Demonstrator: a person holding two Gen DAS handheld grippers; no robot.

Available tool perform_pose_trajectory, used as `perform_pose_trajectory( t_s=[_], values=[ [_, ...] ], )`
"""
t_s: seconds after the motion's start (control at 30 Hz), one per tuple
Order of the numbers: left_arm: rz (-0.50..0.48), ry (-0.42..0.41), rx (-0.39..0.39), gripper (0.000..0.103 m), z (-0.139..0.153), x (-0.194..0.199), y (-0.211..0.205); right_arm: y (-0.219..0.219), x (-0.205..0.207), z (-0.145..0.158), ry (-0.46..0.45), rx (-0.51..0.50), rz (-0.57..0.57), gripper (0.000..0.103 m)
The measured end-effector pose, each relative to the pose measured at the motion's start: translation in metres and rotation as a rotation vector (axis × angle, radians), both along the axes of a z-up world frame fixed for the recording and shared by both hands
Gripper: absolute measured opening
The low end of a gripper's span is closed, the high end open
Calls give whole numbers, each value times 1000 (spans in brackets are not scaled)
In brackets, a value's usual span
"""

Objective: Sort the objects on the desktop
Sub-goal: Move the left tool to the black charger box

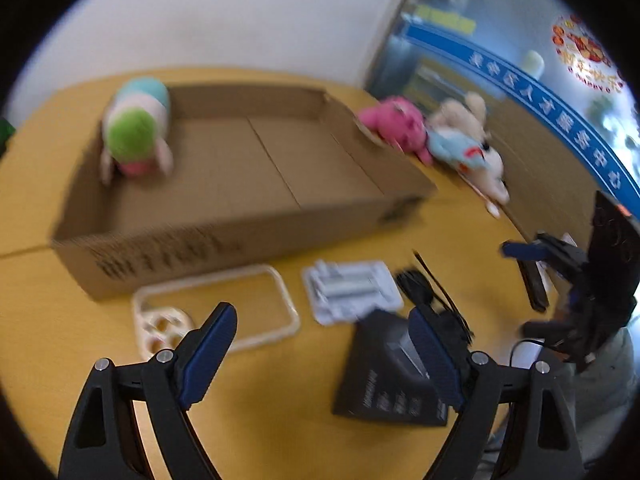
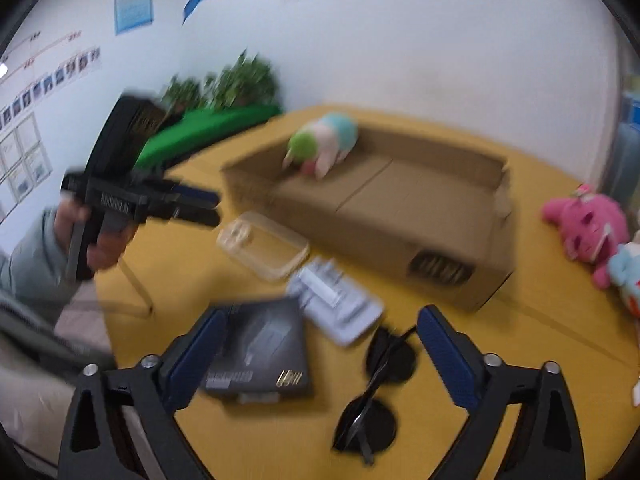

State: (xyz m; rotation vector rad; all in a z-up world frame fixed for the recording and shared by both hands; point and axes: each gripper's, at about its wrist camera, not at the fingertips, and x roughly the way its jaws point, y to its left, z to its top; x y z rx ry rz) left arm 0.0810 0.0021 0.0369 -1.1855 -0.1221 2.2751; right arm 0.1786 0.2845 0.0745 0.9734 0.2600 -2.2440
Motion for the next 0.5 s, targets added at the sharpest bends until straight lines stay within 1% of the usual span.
perform_pose_trajectory(
  t_s=[0.03, 0.07, 0.1, 0.13, 0.17, 0.2, 0.23, 0.27, 0.33, 0.37, 0.43, 0.5],
  values=[
    [-18, -23, -5, 88, -6, 2, 6, -9, 0, -17, -53, 38, 35, 73],
    [-39, -50, -3, 87, -13, 3, 12, -17, 0, -31, -85, 73, 56, 57],
    [-54, -67, 8, 87, -15, 4, 14, -25, 2, -47, -110, 119, 78, 49],
    [-69, -86, 21, 87, -19, 5, 17, -31, 6, -62, -130, 160, 100, 44],
    [-83, -102, 29, 87, -21, 6, 19, -30, 11, -64, -103, 117, 104, 45],
    [-96, -117, 32, 87, -25, 6, 22, -30, 11, -66, -117, 96, 105, 44],
    [-107, -132, 28, 87, -28, 7, 24, -31, 10, -72, -160, 105, 104, 44],
    [-110, -142, 22, 86, -31, 7, 25, -33, 11, -77, -174, 127, 102, 44],
    [-125, -172, 17, 86, -38, 6, 29, -37, 21, -83, -158, 169, 100, 45],
    [-135, -190, 21, 86, -43, 6, 31, -41, 26, -85, -160, 175, 110, 45],
    [-156, -219, 31, 82, -50, 8, 33, -52, 38, -90, -158, 173, 145, 45],
    [-190, -251, 34, 82, -58, 12, 39, -64, 48, -93, -155, 165, 163, 47]
  ],
)
